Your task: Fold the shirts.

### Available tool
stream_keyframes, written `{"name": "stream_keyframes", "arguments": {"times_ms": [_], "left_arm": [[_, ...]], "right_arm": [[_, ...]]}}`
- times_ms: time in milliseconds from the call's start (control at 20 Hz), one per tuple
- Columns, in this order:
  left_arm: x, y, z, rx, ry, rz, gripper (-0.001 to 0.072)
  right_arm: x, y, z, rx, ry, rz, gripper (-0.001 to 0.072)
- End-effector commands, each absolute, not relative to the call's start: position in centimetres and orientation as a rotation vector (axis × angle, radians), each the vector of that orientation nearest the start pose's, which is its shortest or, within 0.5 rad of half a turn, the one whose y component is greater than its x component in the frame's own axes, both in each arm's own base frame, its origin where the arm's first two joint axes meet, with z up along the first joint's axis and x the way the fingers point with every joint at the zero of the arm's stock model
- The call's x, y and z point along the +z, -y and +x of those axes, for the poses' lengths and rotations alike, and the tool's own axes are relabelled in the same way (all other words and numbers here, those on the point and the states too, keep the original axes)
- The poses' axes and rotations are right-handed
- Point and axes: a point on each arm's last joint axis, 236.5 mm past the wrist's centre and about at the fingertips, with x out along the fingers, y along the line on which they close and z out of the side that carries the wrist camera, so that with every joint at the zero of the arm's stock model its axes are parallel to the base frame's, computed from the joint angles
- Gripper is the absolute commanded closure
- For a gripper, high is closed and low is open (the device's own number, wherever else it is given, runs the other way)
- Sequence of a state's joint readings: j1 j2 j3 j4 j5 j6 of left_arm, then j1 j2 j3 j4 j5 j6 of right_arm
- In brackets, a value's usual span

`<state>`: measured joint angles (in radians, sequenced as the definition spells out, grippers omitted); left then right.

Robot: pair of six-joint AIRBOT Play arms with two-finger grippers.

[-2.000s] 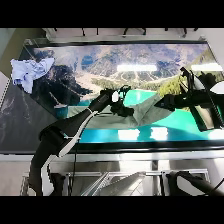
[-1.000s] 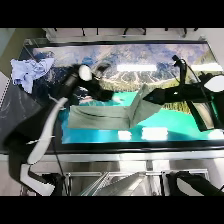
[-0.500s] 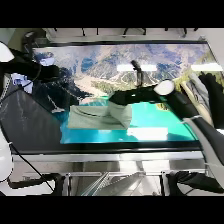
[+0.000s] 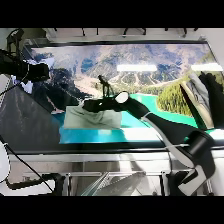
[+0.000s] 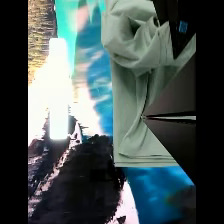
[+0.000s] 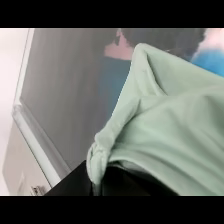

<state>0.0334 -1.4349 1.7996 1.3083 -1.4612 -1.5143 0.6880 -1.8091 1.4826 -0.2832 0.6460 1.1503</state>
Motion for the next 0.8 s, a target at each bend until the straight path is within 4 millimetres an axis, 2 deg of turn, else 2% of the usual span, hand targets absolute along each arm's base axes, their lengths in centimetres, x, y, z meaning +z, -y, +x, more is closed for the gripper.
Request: {"name": "stream_keyframes", "arguments": {"times_ms": [0, 100, 150, 200, 250, 300, 350, 400, 450, 500, 600, 650, 750], "left_arm": [[16.2, 4.5, 44.4, -0.22, -1.084, -0.134, 0.0692], [16.2, 4.5, 44.4, -0.221, -1.084, -0.131, 0.0691], [16.0, 4.5, 44.4, -0.221, -1.087, -0.132, 0.0692], [15.5, 4.5, 44.2, -0.221, -1.102, -0.134, 0.0692], [14.6, 4.5, 43.9, -0.222, -1.124, -0.136, 0.0692], [13.5, 4.6, 43.6, -0.224, -1.152, -0.135, 0.0692], [12.5, 4.6, 43.3, -0.223, -1.178, -0.141, 0.0692], [11.5, 4.6, 43.0, -0.223, -1.202, -0.143, 0.0691], [10.7, 4.6, 42.6, -0.225, -1.222, -0.143, 0.0691], [10.0, 4.6, 42.4, -0.224, -1.24, -0.145, 0.0692], [9.4, 4.6, 42.0, -0.226, -1.259, -0.145, 0.0692], [9.1, 4.6, 41.8, -0.228, -1.266, -0.144, 0.0692], [8.3, 4.7, 40.9, -0.248, -1.288, -0.122, 0.0692]], "right_arm": [[0.7, -52.0, 37.9, 0.989, -1.036, 0.78, 0.0692], [-0.2, -52.4, 37.8, 0.98, -1.057, 0.832, 0.0691], [-0.4, -52.5, 37.8, 0.975, -1.065, 0.846, 0.0664], [-0.3, -52.6, 37.8, 0.976, -1.067, 0.856, 0.0387], [0.7, -52.6, 37.7, 1.0, -1.066, 0.889, 0.0081], [2.4, -52.6, 37.1, 1.075, -1.053, 0.906, 0.0049], [4.5, -52.4, 36.1, 1.174, -1.054, 0.924, 0.0051], [6.2, -51.7, 35.1, 1.254, -1.067, 0.93, 0.0052], [8.0, -50.8, 34.0, 1.333, -1.092, 0.935, 0.0094], [9.3, -49.5, 33.4, 1.383, -1.112, 0.919, 0.0094], [9.7, -46.3, 33.8, 1.348, -1.173, 0.819, 0.0095], [8.9, -44.2, 34.3, 1.29, -1.202, 0.724, 0.0095], [6.2, -38.6, 35.3, 1.105, -1.283, 0.499, 0.0094]]}}
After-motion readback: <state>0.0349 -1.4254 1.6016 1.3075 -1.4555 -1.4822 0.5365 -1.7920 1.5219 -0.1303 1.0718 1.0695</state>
